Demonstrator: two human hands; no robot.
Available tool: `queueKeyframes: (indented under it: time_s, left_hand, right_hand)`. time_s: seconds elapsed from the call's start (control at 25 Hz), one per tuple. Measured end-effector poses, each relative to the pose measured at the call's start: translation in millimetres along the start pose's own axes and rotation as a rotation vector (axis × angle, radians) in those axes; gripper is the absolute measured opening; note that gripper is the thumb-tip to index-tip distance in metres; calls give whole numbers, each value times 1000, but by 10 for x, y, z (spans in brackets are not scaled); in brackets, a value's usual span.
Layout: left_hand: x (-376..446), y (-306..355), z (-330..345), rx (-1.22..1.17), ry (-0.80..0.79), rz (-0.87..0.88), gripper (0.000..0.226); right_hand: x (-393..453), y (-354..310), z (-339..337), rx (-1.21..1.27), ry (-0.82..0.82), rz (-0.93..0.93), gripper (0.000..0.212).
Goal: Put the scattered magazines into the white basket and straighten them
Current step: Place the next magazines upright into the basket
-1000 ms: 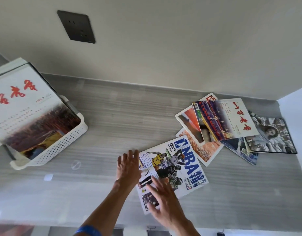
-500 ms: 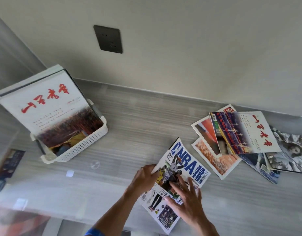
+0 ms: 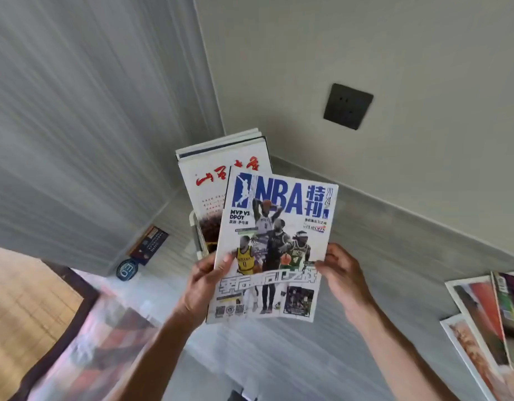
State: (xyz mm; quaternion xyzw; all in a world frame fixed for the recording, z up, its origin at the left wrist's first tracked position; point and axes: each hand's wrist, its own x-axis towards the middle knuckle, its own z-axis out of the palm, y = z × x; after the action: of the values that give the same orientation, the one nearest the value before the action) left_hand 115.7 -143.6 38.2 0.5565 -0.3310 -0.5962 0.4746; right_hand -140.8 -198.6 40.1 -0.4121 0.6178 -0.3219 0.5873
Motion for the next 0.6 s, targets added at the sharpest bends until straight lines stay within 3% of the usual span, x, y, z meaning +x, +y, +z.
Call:
queueKeyframes:
  time_s: [0.12,0.24,0.36,0.6]
  left_hand:
    - [377,453,-298,80,201,156,17]
    - [725,633,-427,211,415,286,37]
    - [940,515,-499,350,490,269,36]
    - [1109,216,-711,636,412,183,27]
  right_hand:
    - [451,-662,370,-116,7,-272,36]
    - [840,-973,689,-165,94,-387,24]
    - [1064,-923,917,-225,166,-367,19]
    - [1278,-568,1053,-336,103,-191,22]
